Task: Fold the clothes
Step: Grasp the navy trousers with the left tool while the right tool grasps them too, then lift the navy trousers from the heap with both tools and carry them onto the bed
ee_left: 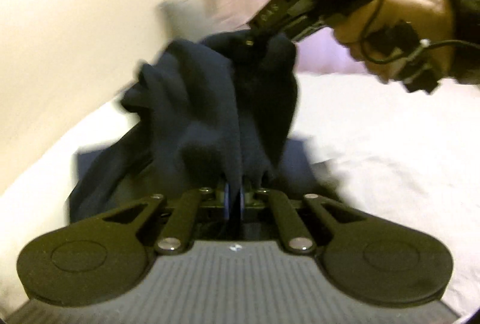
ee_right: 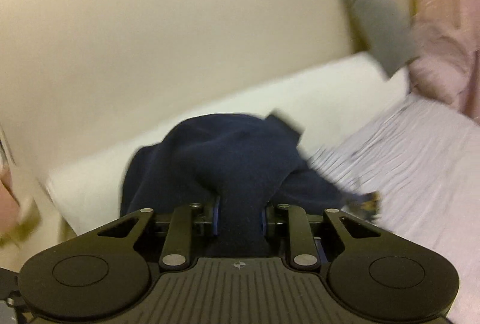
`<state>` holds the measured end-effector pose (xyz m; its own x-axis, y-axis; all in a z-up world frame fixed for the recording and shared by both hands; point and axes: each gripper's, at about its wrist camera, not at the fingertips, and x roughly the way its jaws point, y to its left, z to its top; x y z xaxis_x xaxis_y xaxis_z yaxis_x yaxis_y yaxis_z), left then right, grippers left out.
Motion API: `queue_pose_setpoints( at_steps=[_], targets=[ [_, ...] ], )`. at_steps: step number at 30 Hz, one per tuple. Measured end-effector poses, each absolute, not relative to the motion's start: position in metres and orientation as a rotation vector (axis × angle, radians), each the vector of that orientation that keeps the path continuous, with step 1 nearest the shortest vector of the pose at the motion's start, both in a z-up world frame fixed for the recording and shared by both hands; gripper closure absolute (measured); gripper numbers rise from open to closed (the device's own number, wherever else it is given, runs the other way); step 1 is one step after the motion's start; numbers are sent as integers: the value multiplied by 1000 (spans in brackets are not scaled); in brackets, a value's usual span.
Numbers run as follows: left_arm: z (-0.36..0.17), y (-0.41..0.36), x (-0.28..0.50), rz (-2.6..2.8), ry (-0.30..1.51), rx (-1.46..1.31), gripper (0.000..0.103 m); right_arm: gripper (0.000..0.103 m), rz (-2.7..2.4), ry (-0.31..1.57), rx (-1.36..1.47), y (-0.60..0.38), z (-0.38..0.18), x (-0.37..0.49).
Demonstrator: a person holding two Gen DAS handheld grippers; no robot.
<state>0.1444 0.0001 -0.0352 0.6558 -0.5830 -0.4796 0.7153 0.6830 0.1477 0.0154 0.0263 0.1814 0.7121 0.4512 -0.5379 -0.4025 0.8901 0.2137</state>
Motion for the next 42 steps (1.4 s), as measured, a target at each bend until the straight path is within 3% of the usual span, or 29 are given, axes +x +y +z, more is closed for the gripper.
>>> queue_pose_setpoints(
  at_steps=[5, 11, 15, 18, 19, 21, 23, 25, 30, 35, 37, 40, 42],
  targets=[
    [-15, -67, 50, -970, 341, 414, 99, 81, 362, 513, 168, -101, 206, -105],
    [-49, -160, -83, -1193, 455, 509, 99, 81, 139, 524, 162, -242, 165, -296],
    [-109, -224, -151, -1330, 712, 591, 93, 79, -58, 721, 228, -323, 83, -415],
    [-148, -262, -187, -1365, 865, 686, 91, 75, -186, 990, 297, -365, 12, -484],
    [-158, -273, -196, -1370, 894, 718, 87, 74, -215, 1054, 344, -378, -6, -505],
    [-164, -287, -196, -1385, 904, 727, 74, 63, -276, 1107, 423, -399, -25, -539],
    [-169, -299, -193, -1402, 905, 725, 64, 21, -344, 1089, 483, -415, -29, -562],
    [-173, -312, -190, -1419, 905, 723, 54, 20, -407, 1049, 560, -427, -26, -569],
    [-201, -353, -192, -1503, 842, 754, 42, 20, -486, 972, 680, -458, -33, -540],
    [-248, -396, -198, -1557, 899, 796, 46, 20, -469, 925, 681, -488, -47, -477],
    [-267, -407, -204, -1560, 920, 850, 71, 20, -476, 955, 681, -499, -61, -452],
    [-273, -403, -218, -1528, 857, 881, 90, 20, -494, 1032, 702, -515, -89, -420],
    [-269, -397, -228, -1517, 820, 867, 95, 24, -460, 1066, 757, -525, -108, -416]
  ],
)
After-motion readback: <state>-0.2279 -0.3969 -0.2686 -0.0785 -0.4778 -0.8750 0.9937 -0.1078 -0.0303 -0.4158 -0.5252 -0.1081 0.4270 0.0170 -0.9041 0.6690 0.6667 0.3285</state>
